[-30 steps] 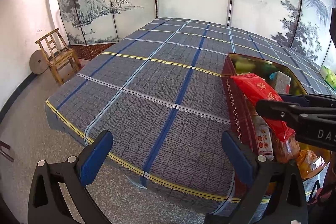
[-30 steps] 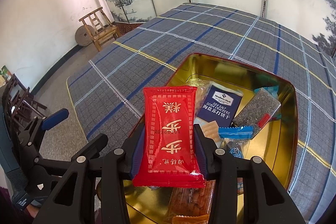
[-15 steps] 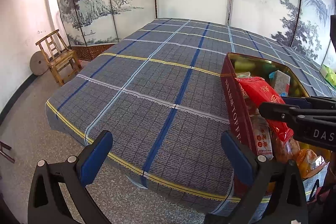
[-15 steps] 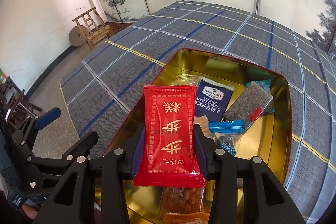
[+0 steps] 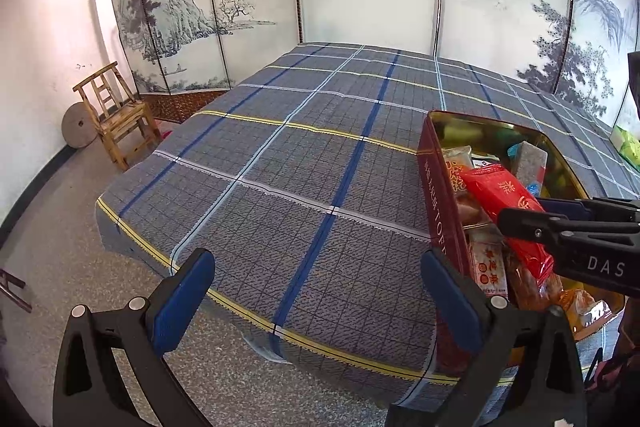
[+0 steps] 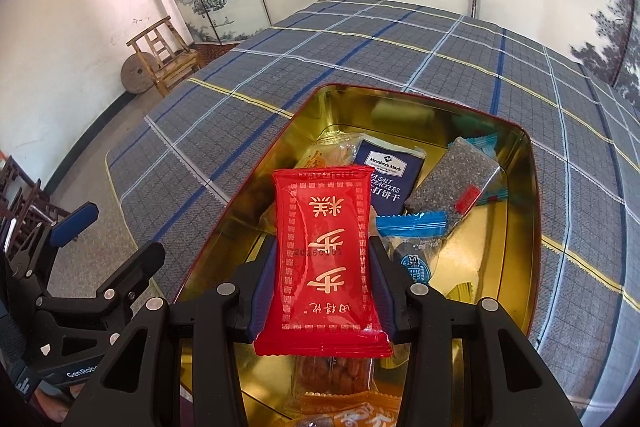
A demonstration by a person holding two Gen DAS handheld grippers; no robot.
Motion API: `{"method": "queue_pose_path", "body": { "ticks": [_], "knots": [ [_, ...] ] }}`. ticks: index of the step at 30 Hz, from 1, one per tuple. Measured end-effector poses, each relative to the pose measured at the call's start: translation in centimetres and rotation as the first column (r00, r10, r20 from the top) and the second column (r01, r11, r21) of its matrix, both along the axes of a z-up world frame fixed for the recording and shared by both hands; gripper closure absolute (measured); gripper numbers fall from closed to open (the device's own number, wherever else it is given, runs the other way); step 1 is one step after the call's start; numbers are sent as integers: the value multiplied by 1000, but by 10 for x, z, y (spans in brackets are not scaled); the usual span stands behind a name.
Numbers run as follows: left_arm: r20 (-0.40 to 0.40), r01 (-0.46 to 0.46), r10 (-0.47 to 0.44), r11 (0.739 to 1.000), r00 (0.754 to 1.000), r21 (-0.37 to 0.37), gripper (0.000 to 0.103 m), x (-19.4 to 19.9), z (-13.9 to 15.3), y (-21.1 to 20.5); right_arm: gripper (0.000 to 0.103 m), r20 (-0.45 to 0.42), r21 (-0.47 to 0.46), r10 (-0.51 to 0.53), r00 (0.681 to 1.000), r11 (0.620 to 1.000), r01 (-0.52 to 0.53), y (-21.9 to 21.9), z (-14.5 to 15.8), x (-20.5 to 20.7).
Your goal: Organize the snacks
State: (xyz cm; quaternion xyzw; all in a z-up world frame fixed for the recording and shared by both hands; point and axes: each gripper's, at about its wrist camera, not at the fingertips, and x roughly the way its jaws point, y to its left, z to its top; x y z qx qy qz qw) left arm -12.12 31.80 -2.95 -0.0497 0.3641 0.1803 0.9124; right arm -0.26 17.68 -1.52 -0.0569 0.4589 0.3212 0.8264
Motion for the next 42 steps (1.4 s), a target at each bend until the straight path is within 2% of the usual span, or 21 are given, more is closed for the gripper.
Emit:
{"method": "queue_pose_path", "body": {
  "ticks": [4, 7, 12, 21, 28, 33, 37, 42],
  "knots": [
    [6, 0, 0, 1000, 1000, 13, 1, -2, 5, -4, 57, -4, 50, -11, 1000, 999, 11, -10, 5, -2],
    [14, 4, -5, 1000, 1000, 22, 1, -4, 11, -9, 57, 40, 105, -13, 999, 994, 8, -22, 19, -9],
    [41, 8, -10, 999, 999, 35, 1, -7, 23, -20, 55, 188, 170, -21, 982, 985, -11, -45, 50, -32],
    [128, 4, -9, 999, 992, 42, 1, -17, 44, -36, 26, 447, 196, -98, 889, 981, 10, -79, 90, -77],
    [204, 20, -32, 998, 978, 60, 1, -29, 66, -50, 15, 571, 163, -104, 814, 987, 11, -87, 97, -105],
    [258, 63, -79, 996, 963, 70, 1, -39, 83, -63, 10, 619, 159, -102, 779, 987, 3, -95, 102, -119],
    [306, 87, -104, 994, 946, 71, 1, -48, 97, -70, 9, 625, 166, -114, 772, 986, 11, -107, 105, -125],
    [308, 140, -151, 988, 939, 58, 1, -50, 105, -77, 8, 621, 179, -145, 770, 983, 40, -125, 106, -128]
  ]
}}
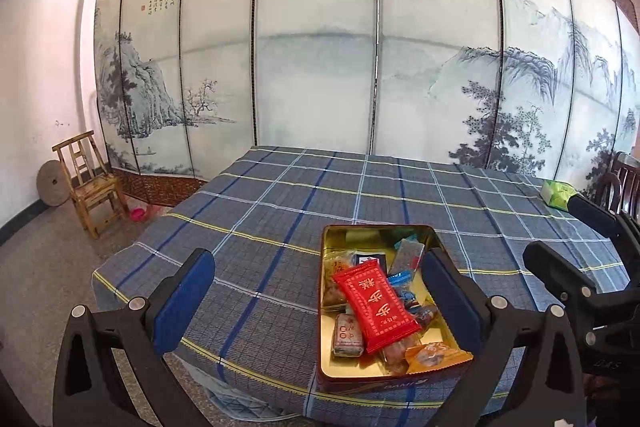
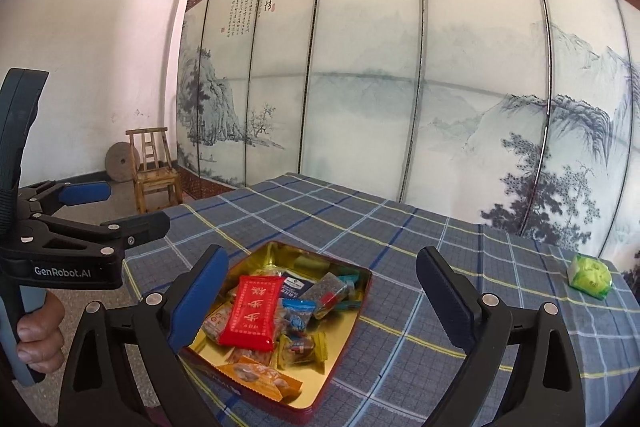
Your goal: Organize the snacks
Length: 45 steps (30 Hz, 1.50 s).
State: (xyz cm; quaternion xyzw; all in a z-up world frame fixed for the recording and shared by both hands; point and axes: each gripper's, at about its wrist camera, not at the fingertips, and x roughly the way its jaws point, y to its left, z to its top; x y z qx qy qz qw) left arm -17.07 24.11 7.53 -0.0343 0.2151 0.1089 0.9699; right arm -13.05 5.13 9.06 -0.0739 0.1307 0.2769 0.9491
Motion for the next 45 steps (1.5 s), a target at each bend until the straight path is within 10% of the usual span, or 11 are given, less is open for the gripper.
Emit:
{"method": "queue_pose_path", "body": {
  "ticks": [31, 45],
  "knots": [
    [-25, -16, 17, 998, 1000, 54, 1, 2, 1, -22, 4, -23, 11, -40, 999, 999, 40, -27, -6, -6],
    [-89, 4, 12, 985, 996, 173, 1, 31, -11, -56, 2, -204, -21, -166, 965, 986, 165, -91, -43, 60]
  ]
}}
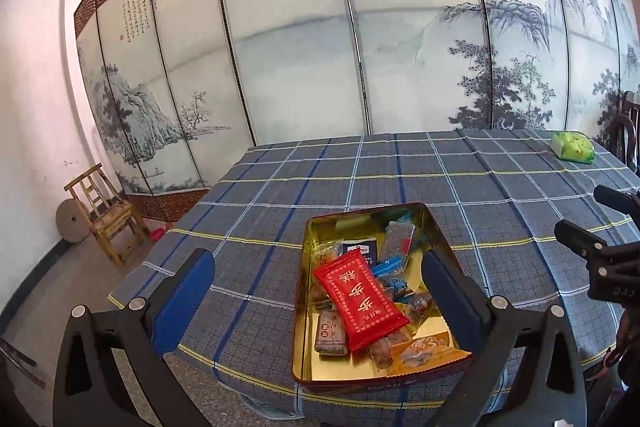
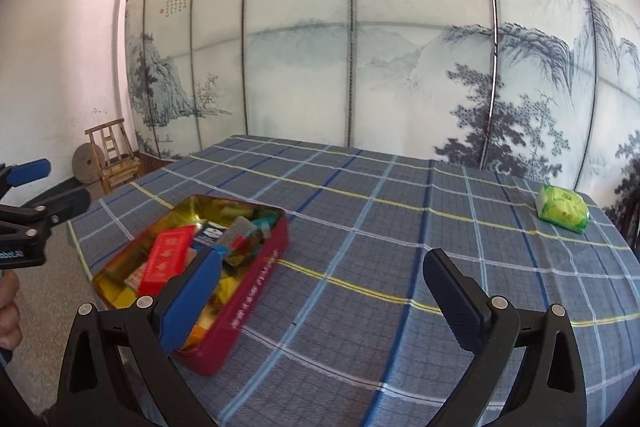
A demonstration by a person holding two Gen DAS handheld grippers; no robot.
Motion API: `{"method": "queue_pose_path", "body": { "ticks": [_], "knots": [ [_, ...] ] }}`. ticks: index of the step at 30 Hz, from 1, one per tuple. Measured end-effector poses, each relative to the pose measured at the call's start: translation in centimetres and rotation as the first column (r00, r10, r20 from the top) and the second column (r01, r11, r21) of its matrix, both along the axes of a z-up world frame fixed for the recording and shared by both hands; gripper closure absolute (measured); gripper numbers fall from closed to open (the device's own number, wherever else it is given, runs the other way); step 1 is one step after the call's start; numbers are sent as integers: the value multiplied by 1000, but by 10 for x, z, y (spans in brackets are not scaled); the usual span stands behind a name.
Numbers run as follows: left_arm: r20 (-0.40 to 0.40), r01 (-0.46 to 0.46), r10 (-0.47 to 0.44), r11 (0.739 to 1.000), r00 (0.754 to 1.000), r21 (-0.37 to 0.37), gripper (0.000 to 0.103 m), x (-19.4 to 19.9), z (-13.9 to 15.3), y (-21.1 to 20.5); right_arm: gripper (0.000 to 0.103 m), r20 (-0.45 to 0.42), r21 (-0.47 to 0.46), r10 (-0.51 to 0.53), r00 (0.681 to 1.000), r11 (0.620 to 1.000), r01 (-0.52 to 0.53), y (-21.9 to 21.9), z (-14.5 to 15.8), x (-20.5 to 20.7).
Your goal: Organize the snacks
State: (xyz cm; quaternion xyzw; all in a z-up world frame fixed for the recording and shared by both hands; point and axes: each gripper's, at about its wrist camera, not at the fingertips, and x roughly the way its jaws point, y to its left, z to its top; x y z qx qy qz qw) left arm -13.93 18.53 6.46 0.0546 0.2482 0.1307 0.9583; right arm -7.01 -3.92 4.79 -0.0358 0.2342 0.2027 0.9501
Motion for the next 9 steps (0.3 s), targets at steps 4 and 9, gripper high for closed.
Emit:
{"method": "queue_pose_path", "body": {
  "ticks": [4, 9],
  "knots": [
    [-23, 0, 0, 1000, 1000, -6, 1, 11, 2, -5, 2, -142, -53, -110, 984, 993, 103, -52, -32, 51],
    [-52, -17, 18, 1000, 998, 19, 1, 23, 5, -11, 2, -338, -145, -268, 902, 962, 232, -133, -79, 112]
  ]
}}
